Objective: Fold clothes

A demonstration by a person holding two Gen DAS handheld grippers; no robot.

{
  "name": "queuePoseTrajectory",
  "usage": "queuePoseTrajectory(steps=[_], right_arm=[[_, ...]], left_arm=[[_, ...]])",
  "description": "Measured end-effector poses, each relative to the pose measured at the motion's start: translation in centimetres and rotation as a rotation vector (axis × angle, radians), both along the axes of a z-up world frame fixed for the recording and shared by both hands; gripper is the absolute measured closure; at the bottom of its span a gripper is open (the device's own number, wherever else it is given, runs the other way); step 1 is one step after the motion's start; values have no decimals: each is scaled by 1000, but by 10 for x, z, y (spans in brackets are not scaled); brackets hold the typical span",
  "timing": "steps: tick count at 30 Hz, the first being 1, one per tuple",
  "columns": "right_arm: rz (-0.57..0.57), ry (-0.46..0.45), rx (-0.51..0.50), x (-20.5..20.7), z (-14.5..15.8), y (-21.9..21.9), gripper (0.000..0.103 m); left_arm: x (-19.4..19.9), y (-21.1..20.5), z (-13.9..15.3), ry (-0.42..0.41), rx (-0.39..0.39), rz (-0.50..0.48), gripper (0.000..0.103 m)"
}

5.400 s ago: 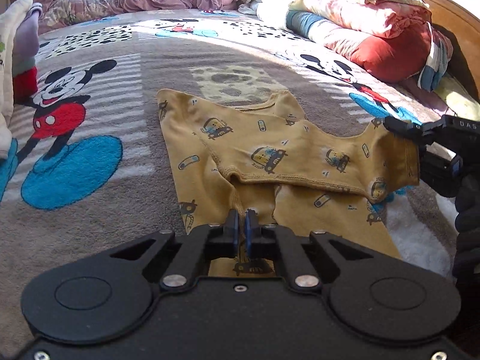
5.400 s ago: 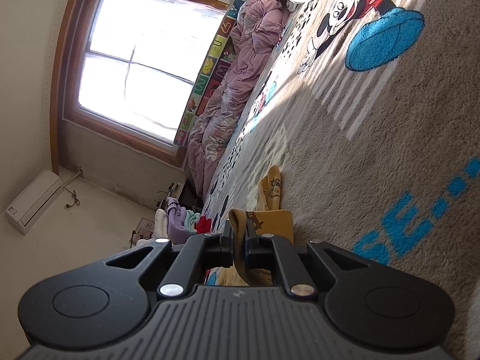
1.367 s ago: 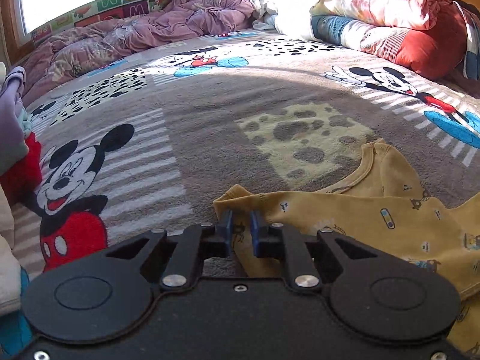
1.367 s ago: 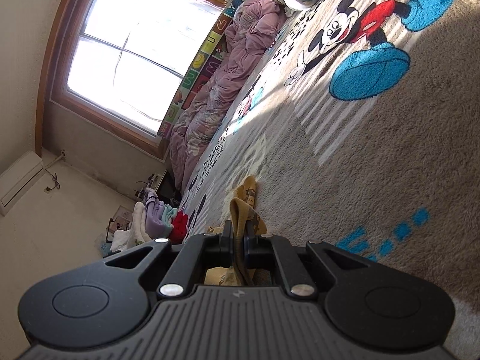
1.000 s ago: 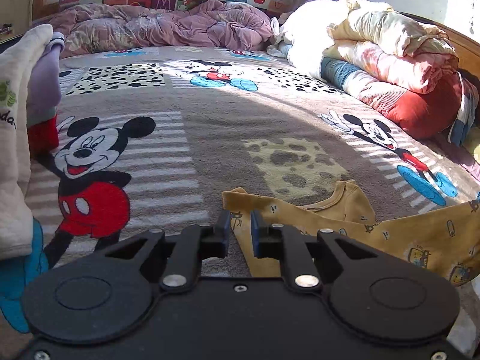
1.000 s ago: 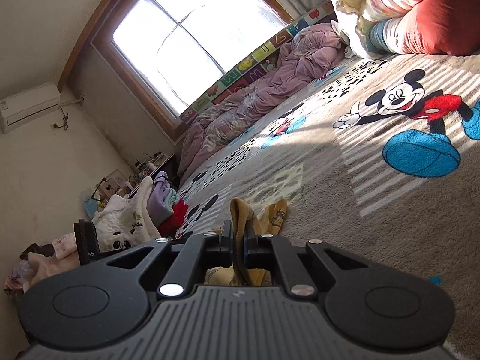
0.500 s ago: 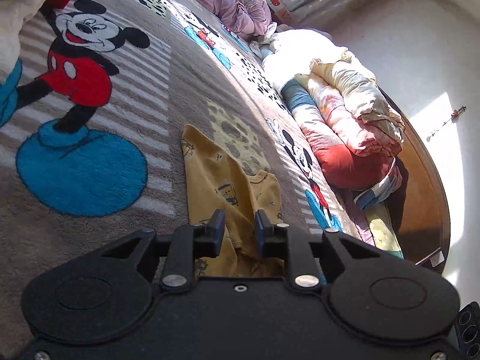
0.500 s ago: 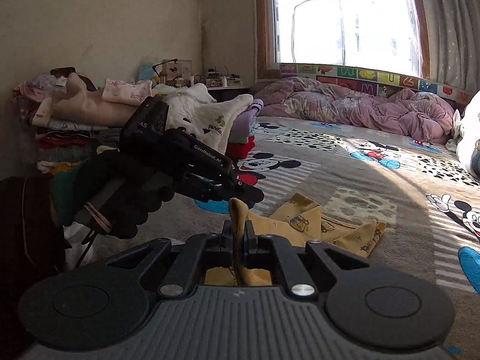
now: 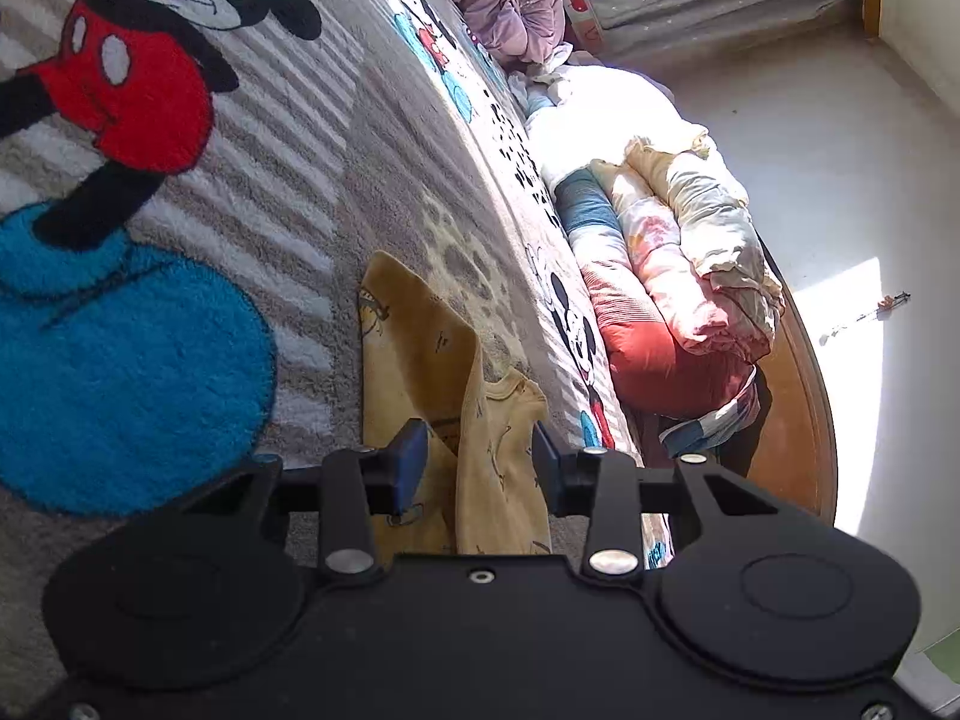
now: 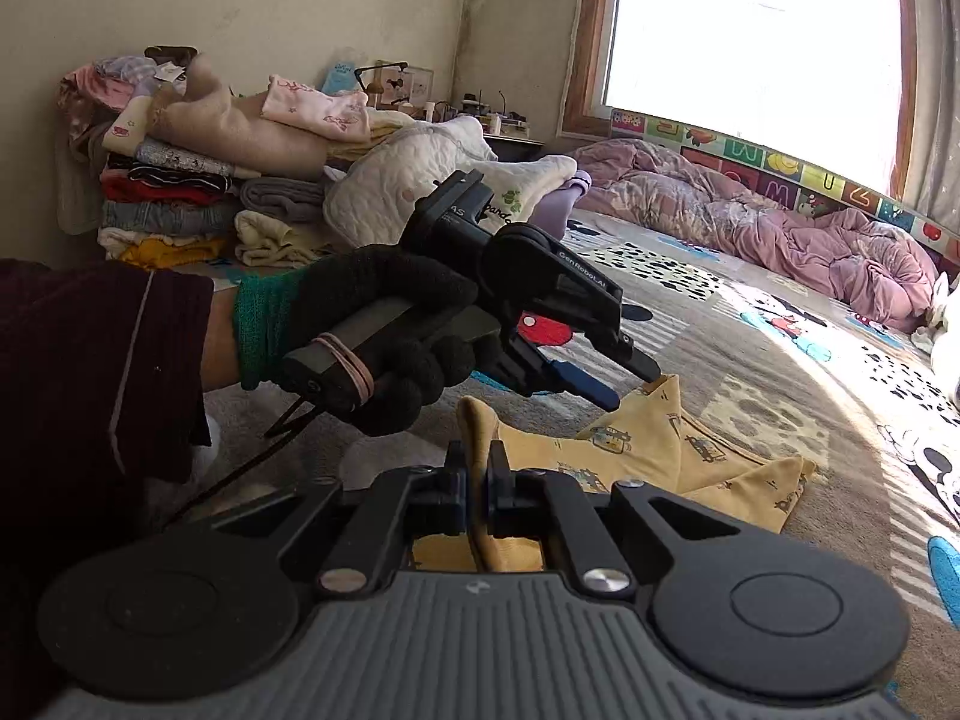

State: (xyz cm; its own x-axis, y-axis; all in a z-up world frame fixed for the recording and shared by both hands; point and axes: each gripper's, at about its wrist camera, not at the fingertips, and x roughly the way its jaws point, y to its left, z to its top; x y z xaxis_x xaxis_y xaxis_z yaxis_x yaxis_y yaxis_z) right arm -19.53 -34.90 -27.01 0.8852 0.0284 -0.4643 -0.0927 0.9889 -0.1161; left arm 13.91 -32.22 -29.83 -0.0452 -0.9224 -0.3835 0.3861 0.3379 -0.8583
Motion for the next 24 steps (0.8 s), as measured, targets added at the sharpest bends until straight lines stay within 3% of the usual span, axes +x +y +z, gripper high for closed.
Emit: queuePoseTrajectory(steps=[4, 11, 15, 17, 20, 24], right_arm=[[45, 50, -67, 3, -9, 14, 95], [46, 102, -75, 6, -33, 25, 95], [3, 11, 101, -4, -21, 14, 95], [17, 26, 13, -5, -24, 21, 95], [49, 86, -55, -3, -33, 27, 95], [77, 123, -131, -4, -42, 38, 95]], left_arm=[[15, -4, -5, 29, -16, 31, 67], [27, -14, -16, 60, -5, 48, 68], [27, -15, -14, 24, 12, 56, 71], [26, -15, -12, -6, 25, 61, 85], [23, -18, -12, -53, 62, 54, 94], [17, -24, -13, -99, 100, 54, 97]])
